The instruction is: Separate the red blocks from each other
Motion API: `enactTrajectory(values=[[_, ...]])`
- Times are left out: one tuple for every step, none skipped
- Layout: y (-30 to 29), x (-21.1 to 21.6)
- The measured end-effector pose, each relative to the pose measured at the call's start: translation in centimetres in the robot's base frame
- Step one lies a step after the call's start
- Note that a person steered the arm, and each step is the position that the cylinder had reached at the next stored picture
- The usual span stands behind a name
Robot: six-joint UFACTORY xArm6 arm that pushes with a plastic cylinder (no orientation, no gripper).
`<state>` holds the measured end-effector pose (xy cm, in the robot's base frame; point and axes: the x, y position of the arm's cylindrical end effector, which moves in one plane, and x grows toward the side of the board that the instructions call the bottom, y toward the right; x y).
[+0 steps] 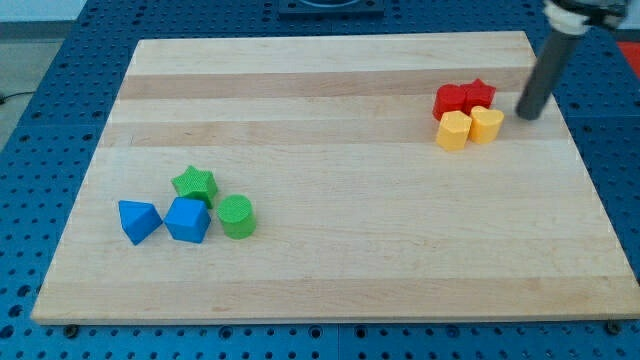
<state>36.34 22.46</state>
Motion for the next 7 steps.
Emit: enactTrajectory(values=[[-7.0,-0.2],[-7.3,-3.7],[-8.4,-6.1],[-12.6,-6.7],[-15.7,-7.5],[-9.7,-5.9],[-4.2,-4.3]])
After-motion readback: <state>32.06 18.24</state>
